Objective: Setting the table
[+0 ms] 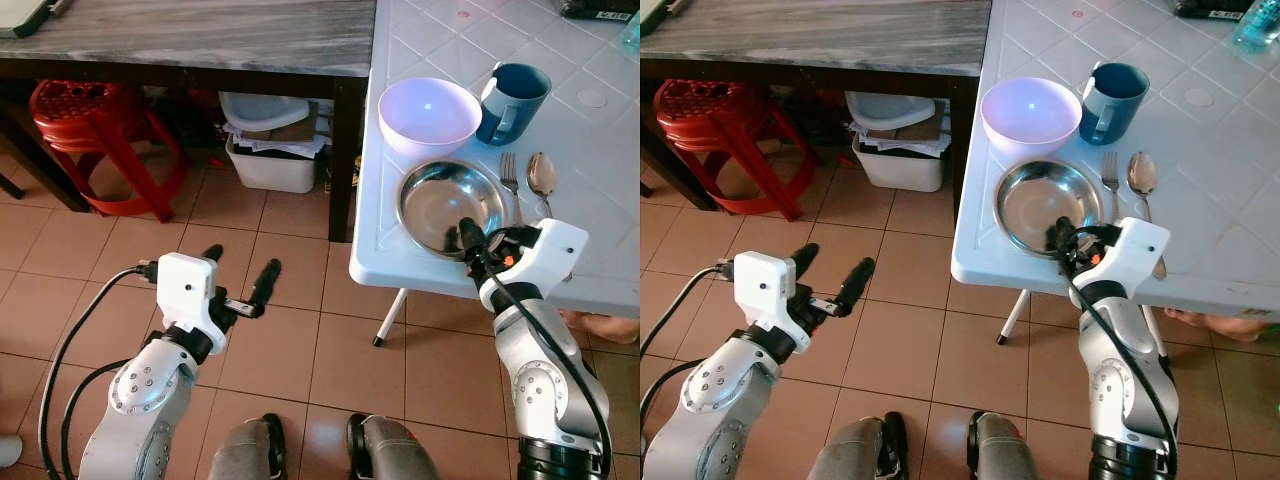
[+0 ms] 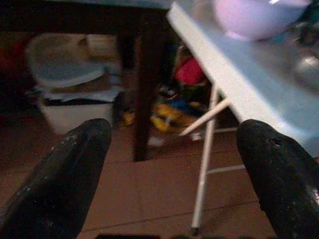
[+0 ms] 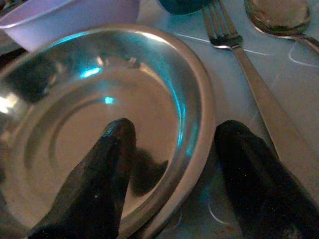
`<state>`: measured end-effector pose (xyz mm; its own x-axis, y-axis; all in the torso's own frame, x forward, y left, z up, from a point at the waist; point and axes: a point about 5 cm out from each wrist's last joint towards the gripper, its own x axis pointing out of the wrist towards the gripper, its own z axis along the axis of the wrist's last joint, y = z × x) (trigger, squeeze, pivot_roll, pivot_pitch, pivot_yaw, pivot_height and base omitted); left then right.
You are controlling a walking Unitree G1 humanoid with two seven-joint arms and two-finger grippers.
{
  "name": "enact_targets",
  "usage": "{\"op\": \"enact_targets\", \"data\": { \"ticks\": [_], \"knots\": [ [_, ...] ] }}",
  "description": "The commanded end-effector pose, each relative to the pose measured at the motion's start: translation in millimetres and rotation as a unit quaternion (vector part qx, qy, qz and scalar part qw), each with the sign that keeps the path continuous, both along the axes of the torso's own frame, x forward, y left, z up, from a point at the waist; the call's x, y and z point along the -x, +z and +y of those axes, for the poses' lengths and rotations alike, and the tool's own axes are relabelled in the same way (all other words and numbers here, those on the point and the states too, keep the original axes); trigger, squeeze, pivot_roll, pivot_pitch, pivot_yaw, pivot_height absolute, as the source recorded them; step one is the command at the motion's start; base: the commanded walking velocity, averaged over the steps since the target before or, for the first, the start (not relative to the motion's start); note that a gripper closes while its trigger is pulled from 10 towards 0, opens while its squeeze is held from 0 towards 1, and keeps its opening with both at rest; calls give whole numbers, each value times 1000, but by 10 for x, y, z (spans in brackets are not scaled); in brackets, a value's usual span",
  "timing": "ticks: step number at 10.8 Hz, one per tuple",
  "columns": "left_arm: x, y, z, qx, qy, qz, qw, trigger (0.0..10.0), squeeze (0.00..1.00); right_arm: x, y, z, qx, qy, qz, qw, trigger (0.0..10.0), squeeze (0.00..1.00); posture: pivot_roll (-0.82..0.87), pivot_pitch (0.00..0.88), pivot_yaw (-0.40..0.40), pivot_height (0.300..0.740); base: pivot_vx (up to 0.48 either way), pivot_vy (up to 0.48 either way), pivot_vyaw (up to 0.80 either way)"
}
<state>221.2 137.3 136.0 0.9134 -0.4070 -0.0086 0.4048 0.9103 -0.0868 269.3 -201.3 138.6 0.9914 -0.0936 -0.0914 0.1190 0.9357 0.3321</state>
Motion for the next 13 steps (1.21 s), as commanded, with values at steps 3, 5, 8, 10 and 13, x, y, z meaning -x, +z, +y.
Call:
{"op": "enact_targets", "data": {
  "ticks": [3, 5, 8, 10, 13],
  "knots": [
    [67, 100, -80, 20, -52, -12, 998, 10000, 0, 53, -220, -104, -8, -34, 71, 997, 0, 0, -3, 202, 37, 740, 0, 0, 0],
    [63, 146, -116, 28, -62, -20, 997, 10000, 0, 62, -262, -111, -8, -39, 84, 996, 0, 0, -4, 199, 39, 740, 0, 0, 0],
    [61, 136, -118, 33, -69, -16, 997, 10000, 0, 64, -290, -142, -25, -59, 100, 993, 0, 0, -7, 200, 37, 740, 0, 0, 0],
    [60, 135, -127, 34, -67, -15, 997, 10000, 0, 80, -310, -193, -21, -75, 105, 991, 0, 0, -8, 200, 36, 740, 0, 0, 0],
    [44, 111, -126, 38, -52, -6, 998, 10000, 0, 91, -327, -185, -30, -81, 109, 990, 0, 0, -13, 198, 35, 740, 0, 0, 0]
  ]
}}
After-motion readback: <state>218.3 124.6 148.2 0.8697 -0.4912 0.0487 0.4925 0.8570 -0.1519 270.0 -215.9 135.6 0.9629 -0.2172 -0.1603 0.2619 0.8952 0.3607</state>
